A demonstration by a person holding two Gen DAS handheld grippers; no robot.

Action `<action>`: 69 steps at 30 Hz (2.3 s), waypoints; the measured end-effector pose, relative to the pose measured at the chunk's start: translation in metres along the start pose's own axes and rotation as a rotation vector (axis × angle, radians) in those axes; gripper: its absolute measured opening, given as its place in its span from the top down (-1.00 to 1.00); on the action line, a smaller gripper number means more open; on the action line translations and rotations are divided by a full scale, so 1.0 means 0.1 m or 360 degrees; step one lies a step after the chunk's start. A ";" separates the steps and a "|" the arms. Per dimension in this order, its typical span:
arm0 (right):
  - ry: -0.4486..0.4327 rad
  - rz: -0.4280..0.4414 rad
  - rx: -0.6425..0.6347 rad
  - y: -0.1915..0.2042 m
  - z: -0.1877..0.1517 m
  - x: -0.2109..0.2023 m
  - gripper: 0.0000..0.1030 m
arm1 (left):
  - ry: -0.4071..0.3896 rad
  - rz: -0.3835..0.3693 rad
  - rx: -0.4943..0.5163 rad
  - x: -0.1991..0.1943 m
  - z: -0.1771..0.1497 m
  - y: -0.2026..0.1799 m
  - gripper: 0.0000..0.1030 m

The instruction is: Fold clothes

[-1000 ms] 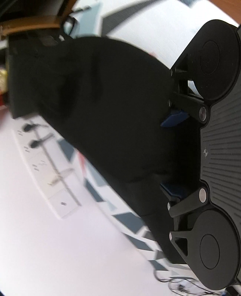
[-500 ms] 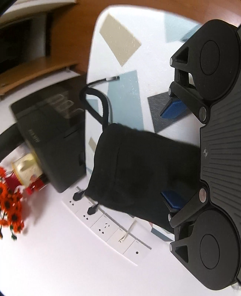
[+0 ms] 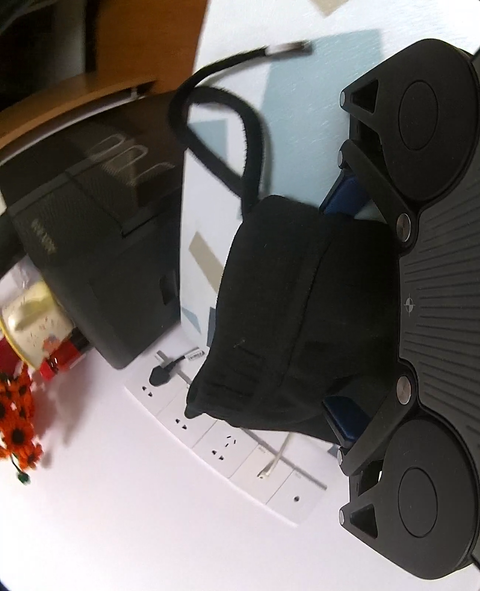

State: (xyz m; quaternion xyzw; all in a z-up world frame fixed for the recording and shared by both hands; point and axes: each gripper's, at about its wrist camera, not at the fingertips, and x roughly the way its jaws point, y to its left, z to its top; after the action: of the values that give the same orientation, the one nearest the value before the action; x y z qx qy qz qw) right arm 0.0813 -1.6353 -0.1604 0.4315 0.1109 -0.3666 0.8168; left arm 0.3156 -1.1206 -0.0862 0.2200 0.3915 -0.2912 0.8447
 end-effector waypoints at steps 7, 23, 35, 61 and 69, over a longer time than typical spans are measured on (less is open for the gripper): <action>-0.0030 -0.0023 -0.0022 -0.02 0.09 0.07 0.17 | -0.0016 0.0050 -0.0054 -0.03 0.01 -0.10 -1.00; 0.0164 0.0202 0.0056 -0.43 0.32 -0.11 -0.26 | -0.0057 0.0056 -0.0135 -0.01 -0.01 -0.17 -1.00; 0.0131 0.0260 0.0206 -0.38 0.41 0.23 0.01 | -0.0193 -0.0033 -0.0041 -0.31 0.02 -0.30 -0.98; -0.0190 0.0465 -0.0311 0.83 0.65 -0.82 0.35 | -0.0072 -0.0363 -0.0353 0.06 0.14 0.07 -0.99; -0.0245 0.0477 -0.0813 1.77 0.11 -1.22 0.35 | -0.0412 -0.0660 -0.0759 -0.38 -0.14 1.17 -0.99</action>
State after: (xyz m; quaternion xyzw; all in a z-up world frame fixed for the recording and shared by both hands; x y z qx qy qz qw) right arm 0.1168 -1.5192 0.0175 0.1947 0.0723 -0.2338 0.9498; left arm 0.3665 -1.0143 -0.0478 -0.1069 0.3744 -0.3825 0.8379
